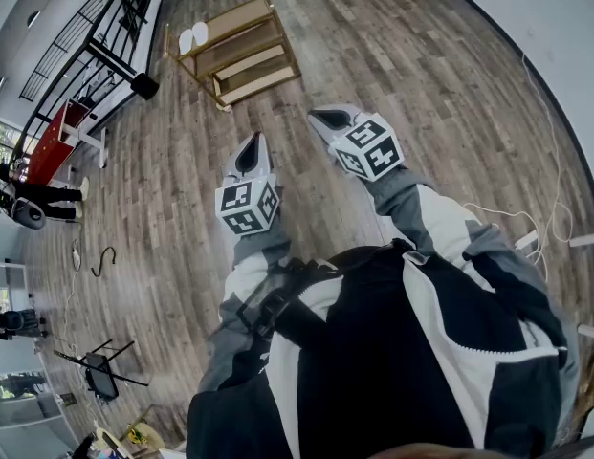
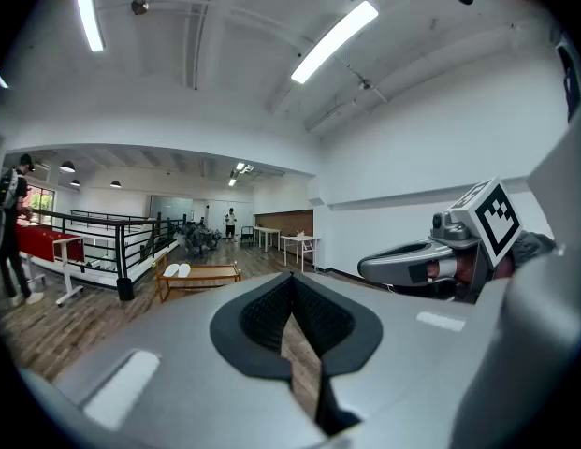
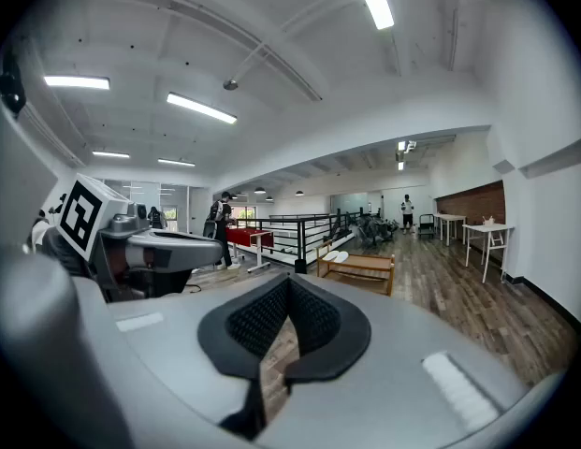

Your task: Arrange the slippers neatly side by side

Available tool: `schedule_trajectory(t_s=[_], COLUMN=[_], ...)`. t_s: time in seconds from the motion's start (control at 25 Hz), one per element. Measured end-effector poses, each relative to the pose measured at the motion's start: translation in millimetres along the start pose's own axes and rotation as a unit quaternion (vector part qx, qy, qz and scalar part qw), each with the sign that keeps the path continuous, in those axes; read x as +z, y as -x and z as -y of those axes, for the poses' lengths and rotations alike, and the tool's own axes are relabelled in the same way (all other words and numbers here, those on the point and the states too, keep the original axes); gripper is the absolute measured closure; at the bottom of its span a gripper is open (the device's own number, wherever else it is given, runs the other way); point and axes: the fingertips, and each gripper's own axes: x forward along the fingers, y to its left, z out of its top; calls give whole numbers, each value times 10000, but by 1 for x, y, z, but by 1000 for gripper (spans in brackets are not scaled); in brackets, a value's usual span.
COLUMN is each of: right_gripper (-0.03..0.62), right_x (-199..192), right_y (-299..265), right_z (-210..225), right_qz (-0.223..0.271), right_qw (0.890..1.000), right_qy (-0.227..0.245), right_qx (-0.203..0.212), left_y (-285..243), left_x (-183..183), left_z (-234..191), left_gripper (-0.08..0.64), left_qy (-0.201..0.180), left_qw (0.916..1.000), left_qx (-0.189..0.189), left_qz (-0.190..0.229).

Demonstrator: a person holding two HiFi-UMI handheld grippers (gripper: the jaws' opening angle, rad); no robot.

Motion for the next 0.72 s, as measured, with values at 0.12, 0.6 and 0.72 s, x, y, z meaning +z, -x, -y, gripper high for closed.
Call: schedule_trajectory(t_s=[0.12, 0.6, 0.72], right_gripper=[591, 589, 587], right_x=[-3, 0, -1], right_y=[-3, -10, -13], right_z=[-1, -8, -13], right_qz=[-8, 94, 98], right_qw=[10000, 9998, 9995], right_qy=[-25, -69, -124], right_qx=[-7, 128, 262], left_y=[-4, -6, -6], left_x=[-1, -6, -7], left_z=[1, -1, -2], left_gripper=[558, 558, 558], left_qy=[-39, -130, -117], left_qw=[10000, 9999, 9999], left_qx=[4, -7, -26], left_qz=[-15, -69, -75])
